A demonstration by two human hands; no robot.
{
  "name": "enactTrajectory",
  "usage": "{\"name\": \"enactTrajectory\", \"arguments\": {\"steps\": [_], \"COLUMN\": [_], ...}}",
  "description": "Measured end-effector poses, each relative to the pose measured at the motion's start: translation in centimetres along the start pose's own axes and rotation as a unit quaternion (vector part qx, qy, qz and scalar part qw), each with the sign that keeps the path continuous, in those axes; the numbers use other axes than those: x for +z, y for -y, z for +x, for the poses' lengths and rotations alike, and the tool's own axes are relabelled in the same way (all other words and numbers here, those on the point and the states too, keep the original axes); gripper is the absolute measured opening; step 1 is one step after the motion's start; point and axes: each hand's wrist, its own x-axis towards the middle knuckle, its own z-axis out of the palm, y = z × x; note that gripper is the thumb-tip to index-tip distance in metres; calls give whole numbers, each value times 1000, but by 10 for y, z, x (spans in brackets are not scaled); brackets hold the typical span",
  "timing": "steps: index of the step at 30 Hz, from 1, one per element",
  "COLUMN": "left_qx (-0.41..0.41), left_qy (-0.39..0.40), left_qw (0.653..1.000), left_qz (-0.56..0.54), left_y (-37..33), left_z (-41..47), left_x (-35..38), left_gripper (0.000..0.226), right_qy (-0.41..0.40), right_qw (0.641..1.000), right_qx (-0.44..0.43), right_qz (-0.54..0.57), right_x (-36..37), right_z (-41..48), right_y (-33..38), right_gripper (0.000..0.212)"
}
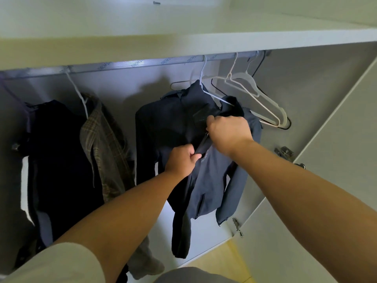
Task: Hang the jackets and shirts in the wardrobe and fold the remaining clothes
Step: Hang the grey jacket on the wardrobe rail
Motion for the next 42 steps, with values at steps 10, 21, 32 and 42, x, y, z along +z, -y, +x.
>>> {"name": "enactTrajectory", "arguments": {"steps": [10,21,32,42], "left_qx": [-78,-83,0,-1], "left_qy": [40,-131,-105,26], "left_qw": [996,983,994,983], "left_qz": [34,-95,40,181], "left_y": [19,-30,-66,-97], "left_z": [12,84,153,160], "left_x": [-1,-57,-114,-122], "left_gripper": [38,24,58,22], "right_qy": [-69,-48,-52,132], "right_qw": [997,987,895,921], "right_qx": [21,13,284,207], "right_qz": [-1,151,340,301], "right_x": [-26,29,36,33], "right_z": [19,14,74,104], "right_y": [-16,-2,-37,-51], "right_gripper": [12,27,41,31]}}
